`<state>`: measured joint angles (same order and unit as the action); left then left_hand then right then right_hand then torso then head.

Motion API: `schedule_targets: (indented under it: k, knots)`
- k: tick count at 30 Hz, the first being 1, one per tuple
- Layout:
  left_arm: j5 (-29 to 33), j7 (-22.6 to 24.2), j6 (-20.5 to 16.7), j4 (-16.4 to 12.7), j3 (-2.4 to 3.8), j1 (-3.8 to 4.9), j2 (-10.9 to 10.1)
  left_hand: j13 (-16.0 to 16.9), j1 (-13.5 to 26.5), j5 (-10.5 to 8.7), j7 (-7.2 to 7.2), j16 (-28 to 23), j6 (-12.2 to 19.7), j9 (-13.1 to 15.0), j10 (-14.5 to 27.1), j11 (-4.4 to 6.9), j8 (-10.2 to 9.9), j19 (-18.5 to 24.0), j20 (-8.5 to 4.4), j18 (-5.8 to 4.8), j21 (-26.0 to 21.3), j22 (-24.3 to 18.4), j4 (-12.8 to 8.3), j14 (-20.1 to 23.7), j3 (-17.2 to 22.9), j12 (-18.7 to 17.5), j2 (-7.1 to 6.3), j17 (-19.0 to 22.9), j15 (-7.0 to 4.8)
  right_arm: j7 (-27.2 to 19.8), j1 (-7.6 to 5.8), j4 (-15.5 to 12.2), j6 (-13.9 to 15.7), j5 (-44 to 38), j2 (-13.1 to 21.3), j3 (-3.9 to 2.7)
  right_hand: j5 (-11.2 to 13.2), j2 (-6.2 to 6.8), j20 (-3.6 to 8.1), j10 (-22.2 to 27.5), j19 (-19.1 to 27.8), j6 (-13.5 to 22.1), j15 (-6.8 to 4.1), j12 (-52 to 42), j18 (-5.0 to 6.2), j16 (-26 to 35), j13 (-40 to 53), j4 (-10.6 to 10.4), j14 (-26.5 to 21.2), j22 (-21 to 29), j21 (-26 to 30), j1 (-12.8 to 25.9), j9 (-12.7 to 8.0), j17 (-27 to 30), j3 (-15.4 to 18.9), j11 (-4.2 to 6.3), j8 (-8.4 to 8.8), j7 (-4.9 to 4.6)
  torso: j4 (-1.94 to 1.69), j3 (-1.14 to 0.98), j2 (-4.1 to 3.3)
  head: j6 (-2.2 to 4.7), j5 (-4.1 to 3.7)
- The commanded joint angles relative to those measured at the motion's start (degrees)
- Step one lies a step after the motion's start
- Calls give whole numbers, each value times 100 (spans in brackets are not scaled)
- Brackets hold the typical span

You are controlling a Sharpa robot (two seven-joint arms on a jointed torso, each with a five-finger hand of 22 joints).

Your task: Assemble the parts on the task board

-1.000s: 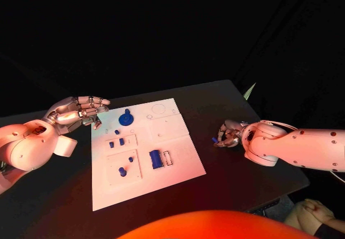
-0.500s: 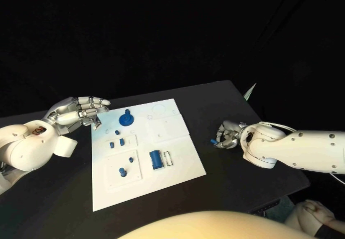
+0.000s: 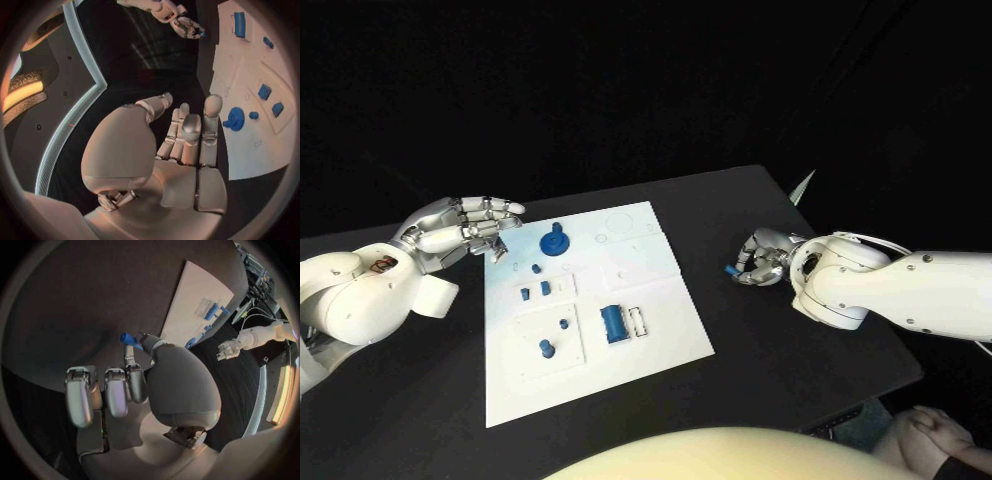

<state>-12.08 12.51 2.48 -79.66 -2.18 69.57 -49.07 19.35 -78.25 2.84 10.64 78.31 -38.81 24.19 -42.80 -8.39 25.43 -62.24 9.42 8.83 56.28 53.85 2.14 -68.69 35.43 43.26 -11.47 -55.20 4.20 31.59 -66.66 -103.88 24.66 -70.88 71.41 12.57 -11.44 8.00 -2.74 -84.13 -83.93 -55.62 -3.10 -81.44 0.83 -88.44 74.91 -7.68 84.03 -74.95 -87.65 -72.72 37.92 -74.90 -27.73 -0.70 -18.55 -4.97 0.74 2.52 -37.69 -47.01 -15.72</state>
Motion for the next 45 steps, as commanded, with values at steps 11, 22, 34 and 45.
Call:
schedule_targets:
  k: [11,22,34,45]
  knots:
    - [16,61,41,-32,4,0,24,-10,-10,25,159,34,18,-8,16,10,44,50,-4,54,-23,-2,-1,45,31,31,20,8,-4,11,-180,-432,27,1012,-351,5,92,97,26,-95,-553,-42,-32,-60,-36,-28,954,-177,540,-1427,-23,629,53,-1249,-29,20,-24,2,19,-1,-2,33,243]
    - [16,72,51,-48,4,0,32,-10,-10,25,159,34,18,-8,16,10,44,50,-4,54,-23,-2,-1,45,31,31,20,8,-4,-49,163,-408,188,1378,-1170,4,216,104,23,-103,-552,-51,-30,-66,-35,-26,961,-255,540,-1426,-17,850,71,-1245,-17,17,-27,1,15,-5,-3,1,601]
    - [16,71,65,-51,4,0,7,-10,-10,25,159,34,18,-8,16,10,44,50,-4,54,-23,-2,-1,45,31,31,20,8,-4,-61,384,-303,346,1450,-1636,1,225,63,25,-116,-549,-70,-33,-82,-32,-22,973,-310,539,-1421,-2,974,83,-1238,-23,21,-36,7,22,-10,-7,61,809]
    - [16,64,65,-52,4,0,-12,-10,-10,25,159,34,18,-8,16,10,44,50,-4,54,-23,-2,-1,45,31,31,20,8,-4,-99,398,-304,433,1396,-1742,-2,222,48,25,-118,-548,-79,-34,-83,-31,-17,974,-320,536,-1420,1,1000,88,-1227,-28,24,-42,12,17,-9,-8,2,889]
